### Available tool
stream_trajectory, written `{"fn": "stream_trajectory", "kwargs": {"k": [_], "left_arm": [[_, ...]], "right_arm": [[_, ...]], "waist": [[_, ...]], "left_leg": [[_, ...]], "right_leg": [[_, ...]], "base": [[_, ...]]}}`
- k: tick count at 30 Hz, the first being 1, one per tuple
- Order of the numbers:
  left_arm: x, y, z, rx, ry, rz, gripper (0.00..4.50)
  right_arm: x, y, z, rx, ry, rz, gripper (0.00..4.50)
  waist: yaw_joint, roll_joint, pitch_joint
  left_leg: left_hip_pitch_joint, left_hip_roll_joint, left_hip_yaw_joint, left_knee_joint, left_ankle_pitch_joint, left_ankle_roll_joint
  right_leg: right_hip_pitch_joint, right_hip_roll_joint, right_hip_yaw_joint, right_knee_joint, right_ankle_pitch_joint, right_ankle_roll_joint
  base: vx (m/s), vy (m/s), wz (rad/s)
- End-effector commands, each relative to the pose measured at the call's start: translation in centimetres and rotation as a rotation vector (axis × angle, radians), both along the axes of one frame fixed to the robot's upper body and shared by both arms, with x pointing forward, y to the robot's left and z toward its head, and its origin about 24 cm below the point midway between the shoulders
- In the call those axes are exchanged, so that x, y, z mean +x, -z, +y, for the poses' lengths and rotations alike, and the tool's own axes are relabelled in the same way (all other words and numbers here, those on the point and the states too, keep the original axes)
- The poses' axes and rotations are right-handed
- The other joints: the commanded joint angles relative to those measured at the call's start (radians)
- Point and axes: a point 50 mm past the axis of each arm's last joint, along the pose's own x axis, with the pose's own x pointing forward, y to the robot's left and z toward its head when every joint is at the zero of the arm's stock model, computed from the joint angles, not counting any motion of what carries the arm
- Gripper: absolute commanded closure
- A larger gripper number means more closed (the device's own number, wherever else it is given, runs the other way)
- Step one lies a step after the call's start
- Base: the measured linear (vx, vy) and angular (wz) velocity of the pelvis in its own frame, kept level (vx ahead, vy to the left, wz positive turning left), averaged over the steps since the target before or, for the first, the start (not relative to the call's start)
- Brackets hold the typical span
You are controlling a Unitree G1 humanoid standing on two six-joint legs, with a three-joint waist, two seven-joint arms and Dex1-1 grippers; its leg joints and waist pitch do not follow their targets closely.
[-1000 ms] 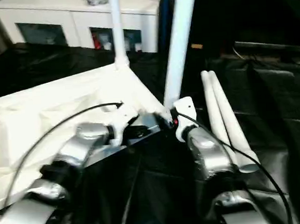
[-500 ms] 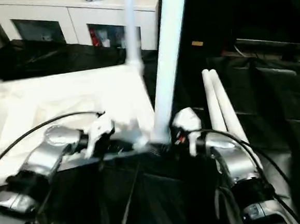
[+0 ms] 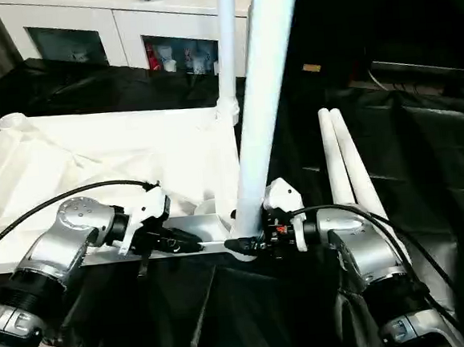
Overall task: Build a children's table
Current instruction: Rotate leg to tighten
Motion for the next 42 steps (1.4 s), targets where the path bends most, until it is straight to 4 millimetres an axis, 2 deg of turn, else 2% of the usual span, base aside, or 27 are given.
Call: {"fn": "stream_trajectory", "kwargs": {"k": [1,2,3,4,6,8,10,11,12,13,14,15,16,17,18,19,21,24,27,30,35,38,39,40,42], "left_arm": [[0.3,0.5,-0.8,0.010,-0.052,0.005,4.50],[0.8,0.7,-1.3,0.017,-0.110,-0.004,4.50],[1.1,1.0,-1.9,0.020,-0.156,-0.011,4.50],[1.3,1.1,-2.3,0.024,-0.185,-0.020,4.50],[1.6,1.5,-3.2,0.031,-0.232,-0.023,4.50],[1.8,1.8,-4.5,0.038,-0.278,-0.027,4.50],[2.0,2.1,-6.0,0.046,-0.307,-0.029,4.50],[2.0,2.1,-6.6,0.045,-0.314,-0.032,4.50],[2.1,2.1,-7.4,0.039,-0.325,-0.037,4.50],[2.2,2.0,-8.3,0.032,-0.332,-0.038,4.50],[2.3,1.9,-9.1,0.034,-0.341,-0.052,4.50],[2.3,1.9,-9.6,0.044,-0.340,-0.067,4.50],[2.4,1.9,-10.0,0.059,-0.334,-0.087,4.50],[2.4,1.9,-10.0,0.059,-0.334,-0.087,4.50],[2.4,1.9,-10.0,0.061,-0.336,-0.087,4.50],[2.4,1.9,-9.9,0.064,-0.333,-0.088,4.50],[2.5,1.8,-9.7,0.071,-0.334,-0.090,4.50],[2.7,1.7,-8.7,0.084,-0.319,-0.095,4.50],[2.4,1.7,-6.9,0.087,-0.260,-0.066,4.50],[2.0,1.8,-5.7,0.084,-0.186,-0.038,4.50],[1.4,1.5,-4.6,0.061,-0.110,-0.016,4.50],[0.8,1.0,-3.0,0.062,-0.029,0.008,4.50],[0.8,0.9,-2.7,0.071,-0.017,0.010,4.50],[0.7,0.9,-2.4,0.077,-0.003,0.009,4.50],[0.4,0.7,-1.5,0.098,0.028,0.011,4.50]], "right_arm": [[0.4,0.2,0.6,0.031,0.093,0.003,1.75],[0.9,0.7,0.9,0.022,0.185,-0.016,1.76],[1.4,1.1,1.1,0.008,0.272,-0.038,1.76],[1.8,1.4,1.3,0.002,0.344,-0.048,1.76],[2.5,1.8,1.6,-0.001,0.461,-0.051,1.76],[3.1,2.2,2.0,0.001,0.585,-0.041,1.77],[3.6,2.7,2.7,0.003,0.684,-0.020,1.77],[3.7,2.8,3.1,0.000,0.708,-0.012,1.77],[3.9,2.9,3.5,-0.011,0.732,-0.016,1.77],[4.1,3.0,4.1,-0.012,0.761,-0.016,1.77],[4.3,3.0,4.7,-0.008,0.787,-0.017,1.77],[4.5,2.9,5.1,-0.008,0.803,-0.023,1.77],[4.8,2.7,5.6,-0.010,0.811,-0.051,1.77],[4.8,2.7,5.6,-0.010,0.811,-0.051,1.77],[4.9,2.5,5.7,-0.007,0.812,-0.063,1.22],[5.0,2.2,5.7,0.004,0.804,-0.078,1.08],[5.1,1.8,5.7,0.034,0.789,-0.095,1.08],[5.2,1.3,5.0,0.054,0.754,-0.125,0.65],[4.8,0.6,3.4,0.094,0.627,-0.160,0.54],[3.9,0.5,2.8,0.089,0.464,-0.152,0.54],[2.7,0.5,2.2,0.073,0.306,-0.124,0.54],[1.6,0.2,1.2,0.049,0.165,-0.079,0.54],[1.4,0.2,1.0,0.045,0.142,-0.071,0.54],[1.2,0.2,0.9,0.040,0.122,-0.062,0.82],[0.7,0.1,0.5,0.020,0.064,-0.040,0.91]], "waist": [[0.003,-0.007,-0.062],[0.000,-0.007,-0.060],[-0.002,-0.011,-0.056],[-0.004,-0.010,-0.054],[-0.010,-0.011,-0.052],[-0.015,-0.013,-0.049],[-0.018,-0.010,-0.047],[-0.015,-0.012,-0.049],[-0.014,-0.012,-0.049],[-0.015,-0.007,-0.049],[-0.017,-0.007,-0.049],[-0.017,-0.009,-0.049],[-0.013,-0.006,-0.052],[-0.015,-0.008,-0.052],[-0.012,-0.003,-0.053],[-0.012,-0.003,-0.053],[-0.012,-0.006,-0.055],[-0.013,-0.007,-0.056],[-0.013,-0.007,-0.057],[-0.011,-0.005,-0.062],[-0.008,-0.002,-0.066],[-0.006,-0.003,-0.061],[-0.006,-0.002,-0.059],[-0.006,-0.001,-0.059],[-0.006,-0.002,-0.055]], "left_leg": [[0.005,0.025,0.001,-0.054,-0.128,0.081],[0.005,0.026,0.002,-0.055,-0.136,0.075],[0.005,0.022,0.001,-0.056,-0.160,0.059],[0.010,0.021,0.000,-0.057,-0.184,0.037],[0.008,0.020,-0.004,-0.060,-0.203,0.021],[0.015,0.019,-0.004,-0.061,-0.235,0.015],[0.019,0.019,-0.006,-0.063,-0.256,0.005],[0.020,0.017,-0.006,-0.062,-0.263,0.008],[0.020,0.018,-0.005,-0.061,-0.261,0.010],[0.019,0.016,-0.005,-0.061,-0.261,0.010],[0.023,0.016,-0.005,-0.062,-0.275,0.005],[0.024,0.015,-0.005,-0.062,-0.281,0.006],[0.024,0.016,-0.007,-0.062,-0.280,0.009],[0.019,0.015,-0.007,-0.063,-0.272,0.013],[0.019,0.017,-0.007,-0.064,-0.270,0.017],[0.019,0.017,-0.007,-0.064,-0.270,0.017],[0.016,0.017,-0.006,-0.063,-0.264,0.024],[0.012,0.018,-0.006,-0.064,-0.250,0.034],[0.008,0.020,-0.006,-0.063,-0.238,0.047],[0.002,0.019,-0.005,-0.057,-0.179,0.076],[0.004,0.025,-0.003,-0.054,-0.120,0.110],[0.006,0.024,-0.003,-0.056,-0.156,0.108],[0.006,0.028,-0.001,-0.059,-0.179,0.098],[0.008,0.028,-0.001,-0.059,-0.186,0.091],[0.011,0.031,-0.002,-0.063,-0.214,0.077]], "right_leg": [[0.060,-0.072,0.048,-0.065,-0.109,-0.238],[0.056,-0.072,0.049,-0.067,-0.124,-0.235],[0.055,-0.074,0.048,-0.075,-0.188,-0.223],[0.051,-0.076,0.047,-0.083,-0.270,-0.203],[0.053,-0.077,0.047,-0.089,-0.347,-0.174],[0.046,-0.074,0.048,-0.096,-0.388,-0.156],[0.042,-0.075,0.047,-0.101,-0.428,-0.148],[0.044,-0.076,0.046,-0.105,-0.445,-0.136],[0.043,-0.077,0.047,-0.104,-0.440,-0.136],[0.040,-0.076,0.048,-0.106,-0.435,-0.136],[0.037,-0.073,0.047,-0.108,-0.436,-0.135],[0.037,-0.073,0.046,-0.109,-0.440,-0.135],[0.041,-0.076,0.047,-0.107,-0.425,-0.137],[0.043,-0.074,0.047,-0.105,-0.401,-0.140],[0.044,-0.075,0.048,-0.102,-0.379,-0.146],[0.044,-0.075,0.048,-0.102,-0.379,-0.146],[0.048,-0.075,0.048,-0.098,-0.342,-0.160],[0.052,-0.075,0.048,-0.093,-0.306,-0.174],[0.056,-0.076,0.049,-0.089,-0.273,-0.187],[0.064,-0.074,0.048,-0.078,-0.171,-0.213],[0.064,-0.072,0.048,-0.063,-0.035,-0.264],[0.066,-0.071,0.047,-0.068,-0.079,-0.261],[0.063,-0.072,0.047,-0.071,-0.118,-0.254],[0.061,-0.072,0.047,-0.073,-0.136,-0.250],[0.059,-0.072,0.049,-0.078,-0.189,-0.238]], "base": [[0.000,0.000,0.00],[0.000,0.000,0.00],[0.000,0.000,0.00],[0.000,0.000,0.00],[0.000,0.000,0.00],[0.000,0.000,0.00],[0.000,0.000,0.00],[0.000,0.000,0.00],[0.000,0.000,0.00],[0.000,0.000,0.00],[0.000,0.000,0.00],[0.000,0.000,0.00],[0.000,0.000,0.00],[0.000,0.000,0.00],[0.000,0.000,0.00],[0.000,0.000,0.00],[0.000,0.000,0.00],[0.000,0.000,0.00],[0.000,0.000,0.00],[0.000,0.000,0.00],[0.000,0.000,0.00],[0.000,0.000,0.00],[0.000,0.000,0.00],[0.000,0.000,0.00],[0.000,0.000,0.00]]}}
